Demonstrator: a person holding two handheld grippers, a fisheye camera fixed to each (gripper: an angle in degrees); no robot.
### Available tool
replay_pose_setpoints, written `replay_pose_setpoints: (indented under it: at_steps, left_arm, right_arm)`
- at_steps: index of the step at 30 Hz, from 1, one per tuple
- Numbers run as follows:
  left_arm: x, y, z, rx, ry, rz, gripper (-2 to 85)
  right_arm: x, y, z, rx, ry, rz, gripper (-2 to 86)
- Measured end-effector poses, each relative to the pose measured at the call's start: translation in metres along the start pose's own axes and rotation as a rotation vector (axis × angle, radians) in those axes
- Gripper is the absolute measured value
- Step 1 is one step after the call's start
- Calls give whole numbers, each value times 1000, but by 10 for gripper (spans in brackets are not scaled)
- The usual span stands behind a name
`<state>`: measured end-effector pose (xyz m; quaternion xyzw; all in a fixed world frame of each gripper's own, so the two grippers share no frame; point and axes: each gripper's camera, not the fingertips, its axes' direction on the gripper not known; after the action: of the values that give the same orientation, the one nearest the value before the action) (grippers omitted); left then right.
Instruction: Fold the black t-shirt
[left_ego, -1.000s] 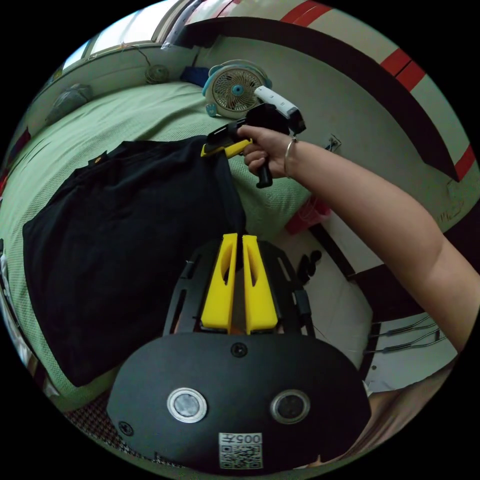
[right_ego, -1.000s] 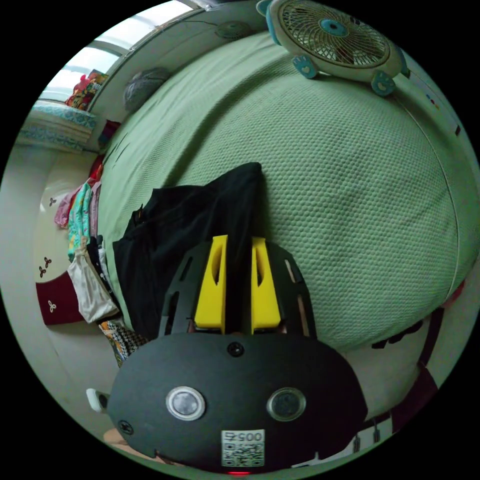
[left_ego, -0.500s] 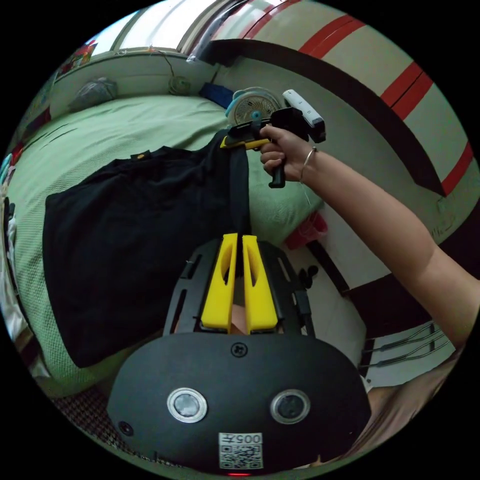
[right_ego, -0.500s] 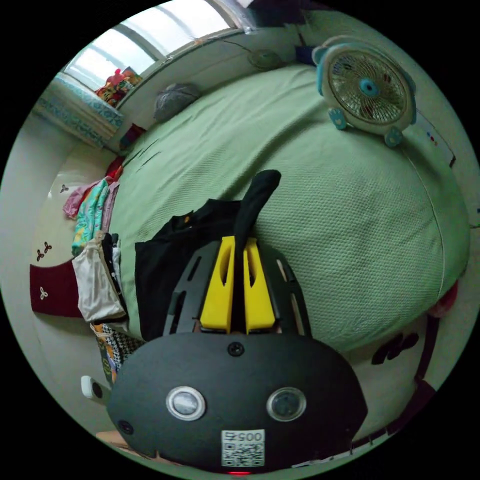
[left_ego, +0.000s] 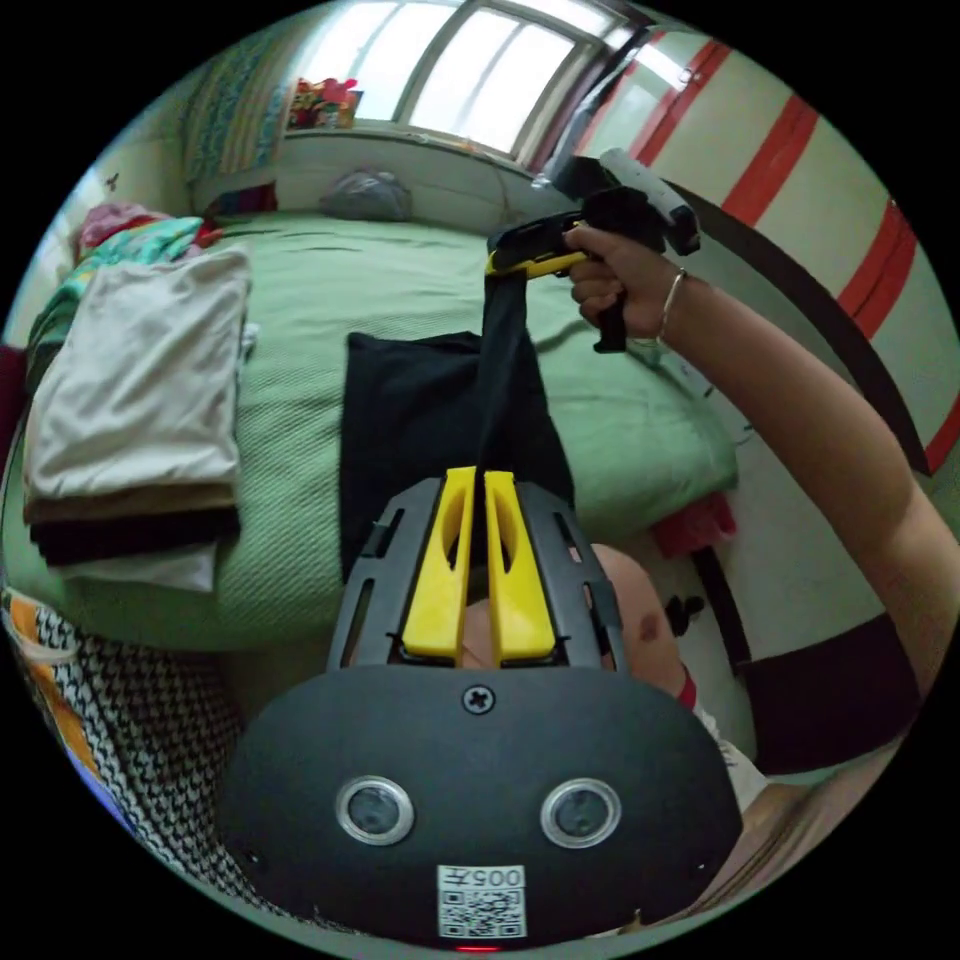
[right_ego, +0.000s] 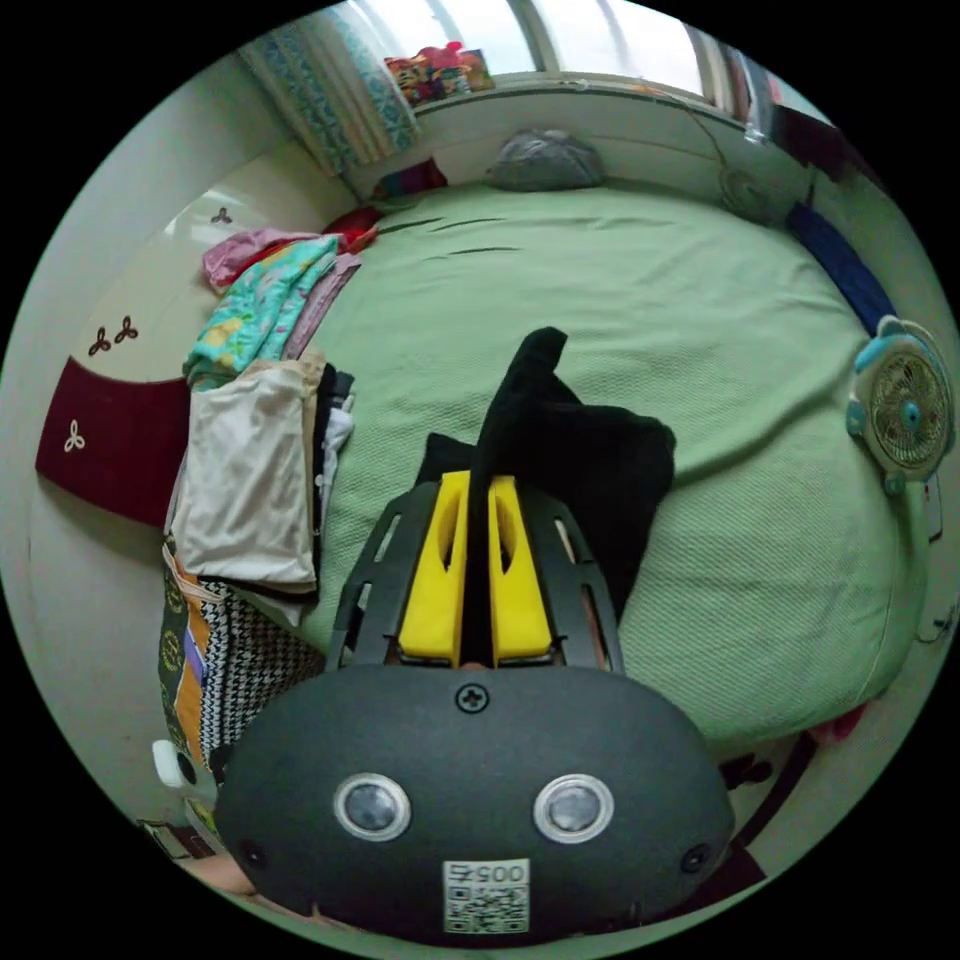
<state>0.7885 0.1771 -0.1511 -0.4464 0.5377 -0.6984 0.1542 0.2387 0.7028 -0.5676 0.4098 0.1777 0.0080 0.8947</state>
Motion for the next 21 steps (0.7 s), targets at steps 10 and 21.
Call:
replay_pose_setpoints:
  at_steps: [10,21]
  left_arm:
    - [-115,-2,-14,-136,-57,-160,19]
    - [-140,-29,-118,-89,13,-44,18]
  right_arm:
    - [-73,80,91,-18,-65,-157,64]
    - [-56,252,155,-16,178,-282,126]
